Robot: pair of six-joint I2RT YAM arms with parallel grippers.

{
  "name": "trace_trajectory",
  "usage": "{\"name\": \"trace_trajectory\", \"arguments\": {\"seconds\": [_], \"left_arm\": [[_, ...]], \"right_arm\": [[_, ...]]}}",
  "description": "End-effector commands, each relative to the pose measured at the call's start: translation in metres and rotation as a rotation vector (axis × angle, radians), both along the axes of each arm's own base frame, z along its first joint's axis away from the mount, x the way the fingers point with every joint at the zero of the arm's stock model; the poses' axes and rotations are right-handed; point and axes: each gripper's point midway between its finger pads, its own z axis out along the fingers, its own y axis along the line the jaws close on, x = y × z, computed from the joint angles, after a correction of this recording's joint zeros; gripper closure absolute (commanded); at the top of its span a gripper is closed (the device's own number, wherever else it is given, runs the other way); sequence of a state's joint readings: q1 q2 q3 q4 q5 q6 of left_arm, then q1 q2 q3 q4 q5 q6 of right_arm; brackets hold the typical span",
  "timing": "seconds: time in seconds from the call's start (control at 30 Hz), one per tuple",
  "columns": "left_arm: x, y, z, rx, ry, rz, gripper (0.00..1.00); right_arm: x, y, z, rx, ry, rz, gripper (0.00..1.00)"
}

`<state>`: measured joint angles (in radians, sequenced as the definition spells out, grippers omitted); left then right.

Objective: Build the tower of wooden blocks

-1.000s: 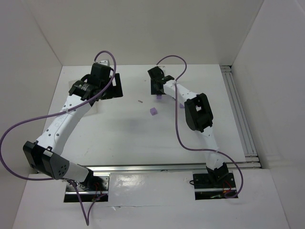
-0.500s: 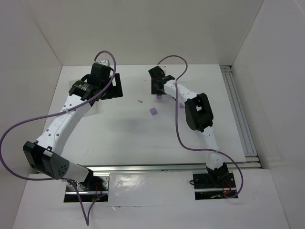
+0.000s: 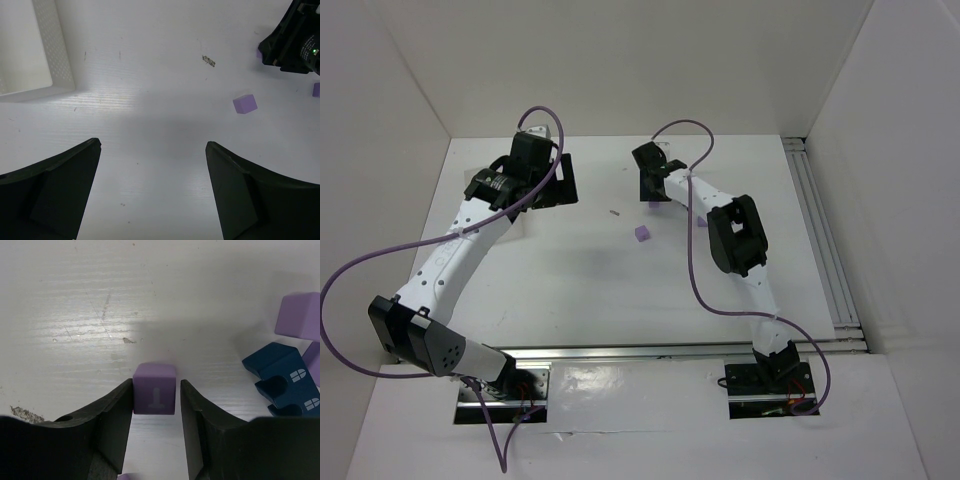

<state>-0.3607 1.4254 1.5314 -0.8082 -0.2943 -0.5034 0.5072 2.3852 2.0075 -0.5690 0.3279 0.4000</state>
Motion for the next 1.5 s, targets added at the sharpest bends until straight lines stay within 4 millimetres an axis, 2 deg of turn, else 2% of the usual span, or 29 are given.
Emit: {"name": "trace_trajectory", "arguments": {"seconds": [0.0,0.07,0.17,0.23,0.27,0.3,0.33,0.37,0.4,0.43,0.47,0.5,0.53,0.57,0.6,0.63,0.67,0.8,0.9,0.93,1.0,1.03,1.37,1.47], "left_arm": [[0.002,0.003,0.006,-0.005,-0.028,0.013,0.01],[0.002,0.003,0.006,-0.005,-0.028,0.013,0.01],[0.002,0.003,0.006,-0.005,-0.028,0.013,0.01],[0.0,0.003,0.009,-0.008,-0.037,0.013,0.01],[0.0,0.003,0.009,-0.008,-0.037,0.013,0.01],[-0.001,0.003,0.006,-0.005,-0.028,0.013,0.01],[-0.001,0.003,0.006,-0.005,-0.028,0.013,0.01],[0.0,0.005,0.006,0.001,-0.03,0.02,0.01],[-0.002,0.006,0.009,-0.002,-0.04,0.02,0.01],[-0.002,0.006,0.01,-0.003,-0.04,0.02,0.01],[-0.001,0.007,0.01,0.003,-0.043,0.026,0.01],[-0.001,0.01,0.01,0.004,-0.043,0.036,0.01],[-0.001,0.01,0.01,0.004,-0.043,0.036,0.01],[-0.002,0.011,0.013,0.0,-0.051,0.036,0.01],[-0.004,0.012,0.011,0.004,-0.043,0.036,0.01],[-0.004,0.012,0.011,0.004,-0.043,0.036,0.01],[-0.004,0.012,0.011,0.004,-0.043,0.036,0.01],[-0.003,0.015,0.011,0.004,-0.043,0.045,0.01],[-0.003,0.013,0.011,-0.002,-0.04,0.038,0.01],[-0.003,0.013,0.011,-0.002,-0.04,0.038,0.01],[-0.003,0.013,0.011,-0.002,-0.04,0.038,0.01],[-0.003,0.013,0.011,-0.002,-0.04,0.038,0.01],[-0.002,0.013,0.015,-0.005,-0.049,0.038,0.01],[-0.001,0.012,0.012,-0.002,-0.04,0.038,0.01]], "right_arm": [[-0.001,-0.004,-0.009,-0.009,0.018,-0.014,0.52],[-0.004,-0.005,-0.013,-0.014,0.027,-0.014,0.57],[-0.002,-0.004,0.004,0.003,-0.002,-0.014,0.73],[-0.004,-0.004,0.014,-0.007,-0.023,-0.019,0.77],[-0.005,0.001,0.023,0.002,-0.038,-0.01,0.79],[-0.006,-0.002,0.041,0.006,-0.065,-0.017,0.79],[-0.016,0.001,0.042,0.002,-0.058,-0.005,0.79],[-0.017,-0.002,0.05,-0.001,-0.077,-0.004,0.79],[-0.022,0.002,0.075,0.018,-0.118,0.014,0.79],[-0.022,0.002,0.086,0.033,-0.154,0.02,0.79],[-0.038,0.003,0.074,0.027,-0.126,0.052,0.79],[-0.042,0.013,0.101,0.075,-0.19,0.104,0.79],[-0.049,0.012,0.099,0.079,-0.184,0.125,0.79],[-0.066,0.011,0.085,0.07,-0.141,0.156,0.79],[-0.07,0.012,0.096,0.09,-0.161,0.176,0.79],[-0.078,0.019,0.095,0.11,-0.153,0.205,0.79],[-0.087,0.017,0.086,0.106,-0.125,0.227,0.79],[-0.102,0.038,0.081,0.12,-0.119,0.317,0.78],[-0.104,0.049,0.075,0.088,-0.105,0.346,0.77],[-0.103,0.047,0.064,0.063,-0.09,0.347,0.77],[-0.103,0.054,0.065,0.063,-0.089,0.358,0.77],[-0.103,0.054,0.059,0.058,-0.079,0.358,0.76],[-0.104,0.051,0.055,0.041,-0.063,0.352,0.76],[-0.109,0.053,0.047,0.033,-0.046,0.361,0.75]]}}
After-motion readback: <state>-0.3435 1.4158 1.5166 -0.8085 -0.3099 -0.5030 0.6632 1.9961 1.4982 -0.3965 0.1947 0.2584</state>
